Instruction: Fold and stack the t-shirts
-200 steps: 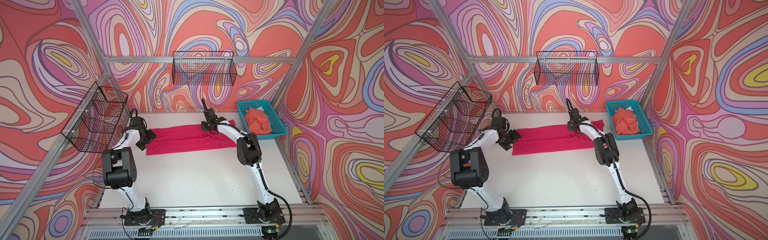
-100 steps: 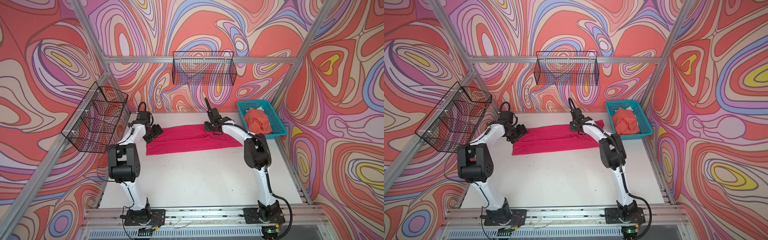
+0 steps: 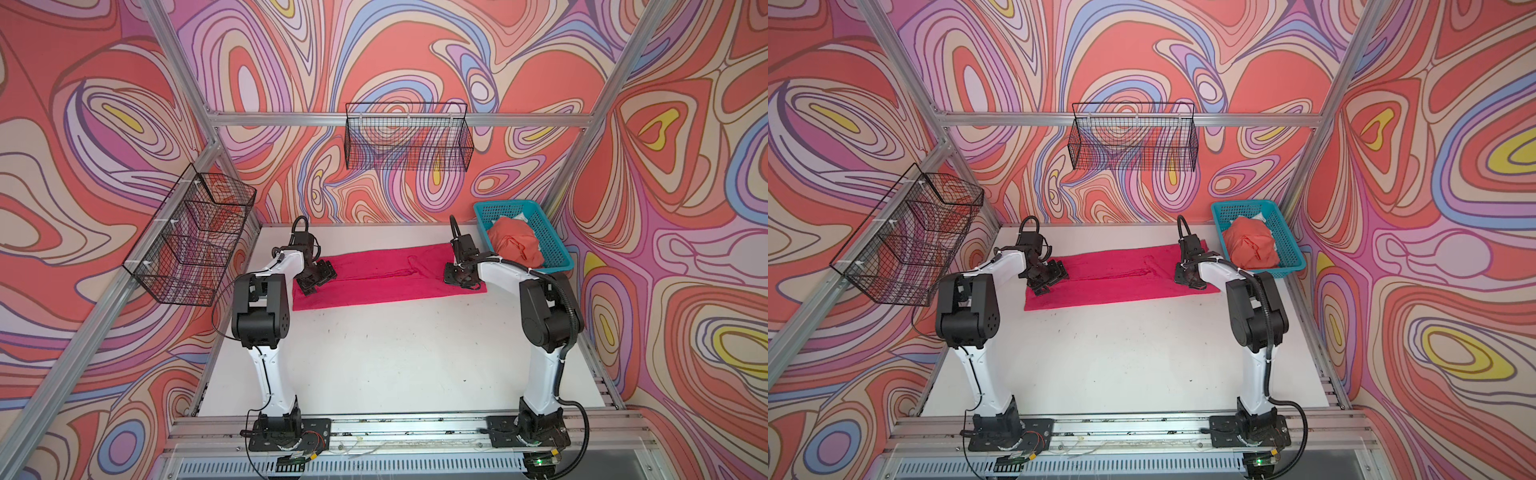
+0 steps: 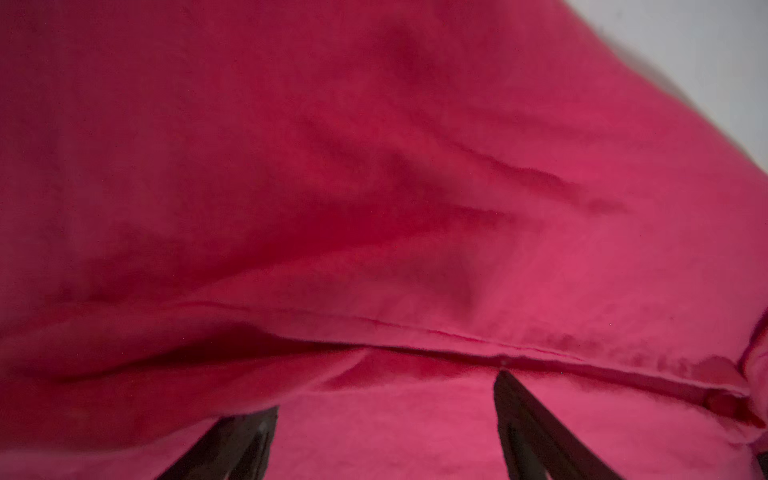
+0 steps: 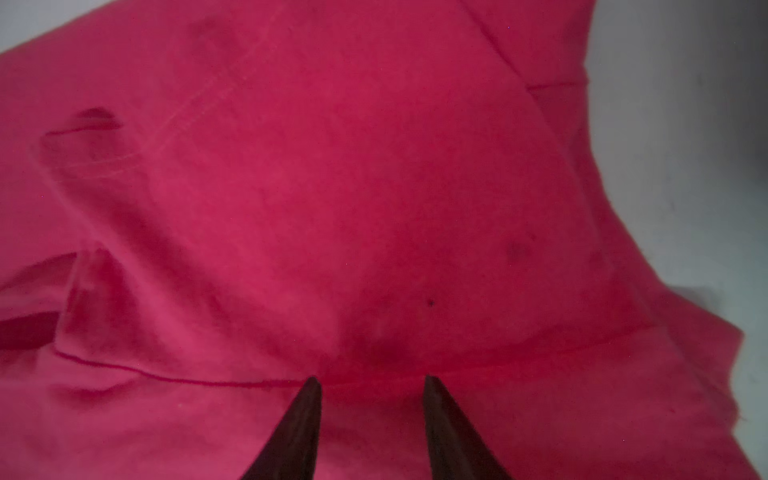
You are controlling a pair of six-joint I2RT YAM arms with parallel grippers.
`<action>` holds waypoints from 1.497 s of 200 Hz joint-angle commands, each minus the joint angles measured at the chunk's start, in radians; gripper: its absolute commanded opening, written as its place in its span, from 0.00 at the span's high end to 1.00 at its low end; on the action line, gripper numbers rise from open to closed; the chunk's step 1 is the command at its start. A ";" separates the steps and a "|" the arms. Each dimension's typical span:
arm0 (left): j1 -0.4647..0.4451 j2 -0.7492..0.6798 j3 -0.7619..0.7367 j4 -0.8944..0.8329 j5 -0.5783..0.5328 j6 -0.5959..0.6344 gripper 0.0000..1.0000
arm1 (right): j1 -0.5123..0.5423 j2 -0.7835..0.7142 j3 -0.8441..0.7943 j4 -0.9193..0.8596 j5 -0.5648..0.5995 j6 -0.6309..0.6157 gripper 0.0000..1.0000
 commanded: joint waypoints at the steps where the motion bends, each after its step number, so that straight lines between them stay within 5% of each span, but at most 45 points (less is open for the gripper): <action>1: 0.048 0.009 -0.072 -0.017 -0.053 -0.030 0.18 | -0.013 0.033 -0.011 0.025 0.010 0.016 0.56; 103: 0.064 -0.099 -0.249 -0.047 -0.063 -0.045 0.19 | -0.053 0.141 0.035 -0.017 0.105 -0.034 0.57; 187: 0.062 -0.123 -0.257 -0.039 -0.044 -0.061 0.19 | -0.052 -0.075 0.004 0.022 0.063 -0.036 0.55; 252: 0.062 -0.125 -0.263 -0.039 -0.049 -0.057 0.19 | -0.056 -0.078 -0.100 0.064 -0.019 0.052 0.61; 299: 0.062 -0.117 -0.257 -0.044 -0.056 -0.049 0.19 | -0.108 -0.049 -0.180 0.070 0.049 0.060 0.63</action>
